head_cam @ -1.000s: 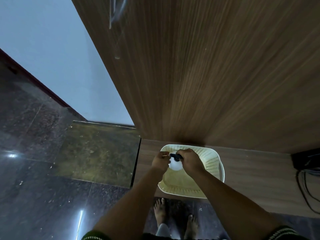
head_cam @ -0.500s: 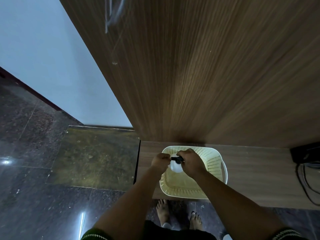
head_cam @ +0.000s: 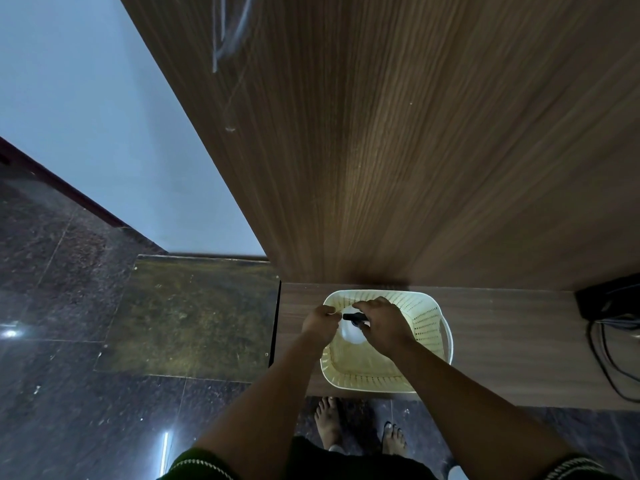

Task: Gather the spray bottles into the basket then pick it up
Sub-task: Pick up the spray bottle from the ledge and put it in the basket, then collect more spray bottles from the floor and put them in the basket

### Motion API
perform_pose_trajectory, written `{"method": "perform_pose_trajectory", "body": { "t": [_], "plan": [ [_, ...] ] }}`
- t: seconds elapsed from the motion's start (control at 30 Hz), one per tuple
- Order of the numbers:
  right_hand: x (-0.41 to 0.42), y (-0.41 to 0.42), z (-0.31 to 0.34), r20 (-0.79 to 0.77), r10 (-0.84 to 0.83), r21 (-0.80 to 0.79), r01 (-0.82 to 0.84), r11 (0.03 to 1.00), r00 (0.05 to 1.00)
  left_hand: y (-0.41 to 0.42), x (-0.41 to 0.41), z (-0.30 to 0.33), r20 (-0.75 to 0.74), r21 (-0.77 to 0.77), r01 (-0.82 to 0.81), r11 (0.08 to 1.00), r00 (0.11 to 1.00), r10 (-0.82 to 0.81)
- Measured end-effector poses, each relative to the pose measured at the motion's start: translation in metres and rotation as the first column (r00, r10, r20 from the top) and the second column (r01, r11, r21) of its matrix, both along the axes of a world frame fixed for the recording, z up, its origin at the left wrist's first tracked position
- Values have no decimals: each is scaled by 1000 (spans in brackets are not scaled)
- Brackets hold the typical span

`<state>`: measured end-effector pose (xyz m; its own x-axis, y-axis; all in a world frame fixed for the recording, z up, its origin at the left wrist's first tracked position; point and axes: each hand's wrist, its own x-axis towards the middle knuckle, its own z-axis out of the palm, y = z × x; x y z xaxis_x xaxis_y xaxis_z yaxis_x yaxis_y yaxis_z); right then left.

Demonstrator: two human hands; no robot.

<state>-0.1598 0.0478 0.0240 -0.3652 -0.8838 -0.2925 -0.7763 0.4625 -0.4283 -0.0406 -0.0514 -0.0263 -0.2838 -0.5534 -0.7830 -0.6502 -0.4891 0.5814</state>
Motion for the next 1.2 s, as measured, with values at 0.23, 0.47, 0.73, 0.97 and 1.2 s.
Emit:
{"method": "perform_pose_trajectory", "body": {
  "t": [0.23, 0.47, 0.73, 0.97, 1.2],
  "plan": [
    [-2, 1, 11, -17, -37, -63, 36, 997, 999, 3, 8, 49, 79, -240, 166, 956, 985, -151],
    [-10, -6, 43, -97, -65, -185, 46, 982, 993, -4, 29, 93, 86, -519, 121, 846, 992, -89],
    [-4, -32, 101, -156, 145, -231, -179, 956, 977, 20, 76, 147, 73, -763, -45, 645, 985, 155],
    [55, -35, 116, -119, 385, -371, -401, 838, 915, 98, 138, 160, 81, -831, -175, 529, 901, 426],
    [159, -12, 113, -195, 665, -345, -685, 641, 721, 212, 259, 160, 251, -834, -203, 514, 688, 680]
  ]
}}
